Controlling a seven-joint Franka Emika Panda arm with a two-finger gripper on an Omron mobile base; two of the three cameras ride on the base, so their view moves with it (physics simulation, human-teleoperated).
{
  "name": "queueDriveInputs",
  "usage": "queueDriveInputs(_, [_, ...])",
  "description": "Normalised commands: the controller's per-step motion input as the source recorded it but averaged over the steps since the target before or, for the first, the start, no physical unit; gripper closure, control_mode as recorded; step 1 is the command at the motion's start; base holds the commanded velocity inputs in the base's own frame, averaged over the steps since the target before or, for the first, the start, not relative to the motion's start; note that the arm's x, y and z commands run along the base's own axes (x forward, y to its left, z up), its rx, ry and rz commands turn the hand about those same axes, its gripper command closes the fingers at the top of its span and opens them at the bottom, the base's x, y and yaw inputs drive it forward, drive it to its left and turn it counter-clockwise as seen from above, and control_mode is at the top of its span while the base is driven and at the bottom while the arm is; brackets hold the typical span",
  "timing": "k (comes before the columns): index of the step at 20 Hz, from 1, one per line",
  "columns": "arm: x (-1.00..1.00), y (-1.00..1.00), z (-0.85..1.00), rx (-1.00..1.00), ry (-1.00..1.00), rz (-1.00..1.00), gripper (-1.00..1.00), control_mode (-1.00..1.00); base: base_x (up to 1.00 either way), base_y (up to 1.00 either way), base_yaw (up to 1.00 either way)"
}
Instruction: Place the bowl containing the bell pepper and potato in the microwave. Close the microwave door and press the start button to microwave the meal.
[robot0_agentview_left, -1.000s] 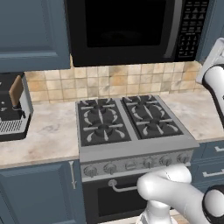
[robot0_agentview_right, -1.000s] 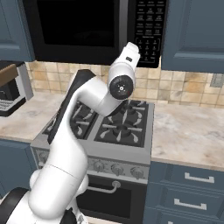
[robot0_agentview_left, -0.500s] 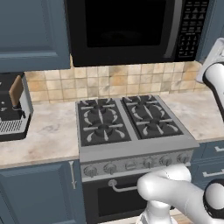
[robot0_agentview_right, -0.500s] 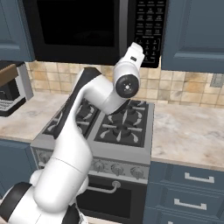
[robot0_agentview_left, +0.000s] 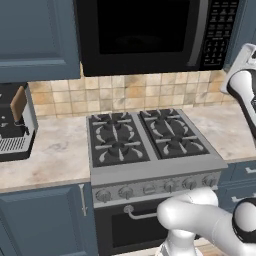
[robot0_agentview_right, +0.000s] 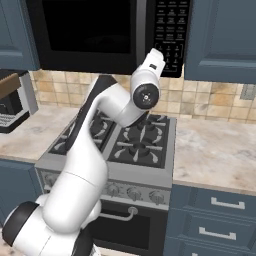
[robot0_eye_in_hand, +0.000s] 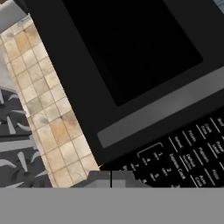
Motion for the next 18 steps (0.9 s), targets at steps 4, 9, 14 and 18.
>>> queueDriveInputs(4, [0.29,0.0,0.0,0.01,0.0,0.0,1.0,-1.0,0.0,0.0,0.0])
queueDriveInputs(9, [0.24,-0.02,-0.02,0.02,0.0,0.0,1.0,-1.0,0.0,0.0,0.0])
queueDriveInputs(14, [0.19,-0.09,-0.03,0.03,0.0,0.0,1.0,-1.0,0.0,0.0,0.0])
queueDriveInputs(18, [0.17,-0.11,-0.02,0.03,0.0,0.0,1.0,-1.0,0.0,0.0,0.0])
